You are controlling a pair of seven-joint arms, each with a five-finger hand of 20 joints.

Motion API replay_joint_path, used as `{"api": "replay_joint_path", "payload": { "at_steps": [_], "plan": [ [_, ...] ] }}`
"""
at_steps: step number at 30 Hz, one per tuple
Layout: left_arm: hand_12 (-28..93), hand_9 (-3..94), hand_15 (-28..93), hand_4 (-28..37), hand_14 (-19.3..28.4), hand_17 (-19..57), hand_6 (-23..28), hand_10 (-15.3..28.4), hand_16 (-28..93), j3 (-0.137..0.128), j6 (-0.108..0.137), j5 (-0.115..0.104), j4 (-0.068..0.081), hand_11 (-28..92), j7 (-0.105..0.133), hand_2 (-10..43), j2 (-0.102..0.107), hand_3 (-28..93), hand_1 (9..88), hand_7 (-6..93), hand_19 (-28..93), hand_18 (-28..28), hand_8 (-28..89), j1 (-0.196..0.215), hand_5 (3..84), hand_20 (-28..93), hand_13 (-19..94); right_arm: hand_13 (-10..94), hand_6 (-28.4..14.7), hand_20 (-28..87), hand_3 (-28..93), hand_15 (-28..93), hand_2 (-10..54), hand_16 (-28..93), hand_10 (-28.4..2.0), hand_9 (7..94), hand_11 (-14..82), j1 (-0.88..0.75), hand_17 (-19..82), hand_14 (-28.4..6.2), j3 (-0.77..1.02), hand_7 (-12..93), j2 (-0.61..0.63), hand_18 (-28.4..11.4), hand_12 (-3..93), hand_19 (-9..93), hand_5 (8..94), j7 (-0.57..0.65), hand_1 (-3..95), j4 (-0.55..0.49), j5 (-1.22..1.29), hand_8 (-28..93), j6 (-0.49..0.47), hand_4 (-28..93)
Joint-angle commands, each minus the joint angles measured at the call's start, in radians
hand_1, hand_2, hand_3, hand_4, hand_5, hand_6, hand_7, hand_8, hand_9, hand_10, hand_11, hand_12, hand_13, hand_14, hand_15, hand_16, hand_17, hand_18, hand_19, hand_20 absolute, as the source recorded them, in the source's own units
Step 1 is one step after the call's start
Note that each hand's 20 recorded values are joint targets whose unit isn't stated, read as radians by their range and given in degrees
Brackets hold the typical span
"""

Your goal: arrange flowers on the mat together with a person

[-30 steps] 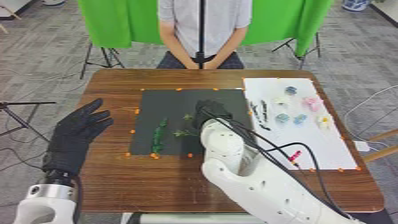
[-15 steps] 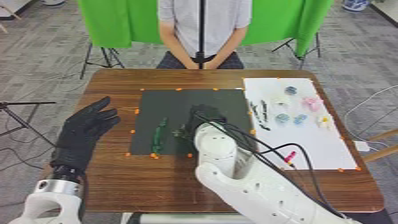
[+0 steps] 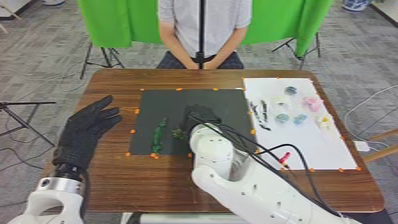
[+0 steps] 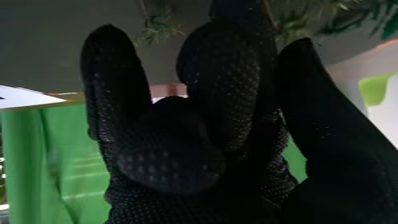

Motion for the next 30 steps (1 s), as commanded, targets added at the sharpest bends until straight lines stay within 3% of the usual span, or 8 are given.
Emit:
{"api": "replay_joint_path", "payload": {
  "at_steps": [1,5,7,9,14,17,25,30],
  "plan": [
    [8,35.4,56,-28.3,26.9,-9.1,10.2,21.0,-13,-0.02,0.002,0.002,-0.008,31,-0.006,7.2,-0.026,80,23.0,14.7,53,21.1,-10,0.047,39.2,6,23,94,0.6,-25,59,68,2.6,12,-9.4,93.7,46.8,0.028,64,-3.7,-0.026,18,0.043,-13.9,12.1,93,93.3,-0.015,40.6,-0.074,-0.045,-14,0.13,-21],
    [8,35.5,56,-28.3,26.9,-9.1,10.2,21.0,-13,-0.041,0.003,0.004,-0.023,31,-0.007,7.3,-0.041,80,23.0,14.8,53,21.1,-10,0.082,39.1,6,23,94,0.1,-25,58,67,2.5,12,-9.3,93.7,46.0,-0.029,64,-3.3,0.037,15,0.069,-13.6,12.3,93,90.1,-0.051,37.8,-0.138,-0.066,-12,0.154,-21],
    [8,35.5,57,-28.2,26.9,-9.1,10.2,21.0,-14,-0.051,0.012,0.005,-0.029,31,0.003,7.3,-0.046,80,23.0,14.8,53,21.1,-10,0.098,39.2,6,23,94,-0.2,-25,57,67,3.7,12,-9.5,93.7,45.6,-0.063,64,-3.2,0.071,14,0.094,-13.6,12.5,93,88.8,-0.056,35.9,-0.173,-0.048,-12,0.149,-20],
    [8,35.6,56,-28.2,26.9,-9.1,10.2,21.1,-14,-0.064,0.022,-0.003,-0.037,31,0.02,7.3,-0.043,80,23.0,14.8,53,21.1,-10,0.123,39.2,6,23,94,-1.0,-26,55,66,5.8,12,-10.0,93.7,44.8,-0.099,63,-3.5,0.111,13,0.11,-13.8,12.7,93,87.6,-0.055,33.7,-0.209,-0.021,-11,0.109,-19],
    [8,35.6,57,-28.2,26.9,-9.1,10.3,21.1,-14,-0.071,0.023,-0.001,-0.043,31,0.032,7.3,-0.047,80,23.0,14.7,53,21.0,-10,0.139,39.3,6,23,94,-2.7,-26,52,65,8.3,13,-11.2,93.7,42.9,-0.199,63,-4.0,0.19,12,0.183,-14.4,13.4,93,82.9,-0.027,31.1,-0.285,0.052,-11,0.065,-18],
    [8,35.6,57,-28.2,26.9,-9.1,10.3,21.1,-14,-0.081,0.041,-0.015,-0.05,31,0.054,7.3,-0.037,80,23.0,14.6,53,21.0,-10,0.164,39.3,6,23,94,-3.2,-25,51,65,9.3,13,-11.7,93.7,42.8,-0.24,62,-4.7,0.228,11,0.199,-14.8,13.5,93,82.7,-0.012,30.1,-0.301,0.119,-11,0.006,-17],
    [8,35.6,56,-28.2,26.8,-9.1,10.3,21.1,-14,-0.071,0.046,-0.018,-0.05,31,0.066,7.3,-0.034,80,23.0,14.7,53,21.0,-10,0.165,39.3,6,23,94,-3.9,-23,49,65,10.7,14,-12.4,93.7,42.7,-0.266,61,-5.6,0.228,12,0.203,-16.0,13.7,93,83.4,-0.018,29.3,-0.305,0.183,-11,-0.053,-17],
    [8,35.7,56,-28.2,26.8,-9.1,10.3,21.1,-14,-0.069,0.039,-0.01,-0.047,31,0.051,7.3,-0.045,80,23.0,14.7,53,21.0,-10,0.157,39.3,6,23,94,-3.9,-23,49,65,11.1,14,-12.5,93.7,42.6,-0.247,61,-5.8,0.202,12,0.189,-16.0,13.6,93,83.4,-0.037,29.0,-0.295,0.19,-11,-0.064,-16]
  ]
}}
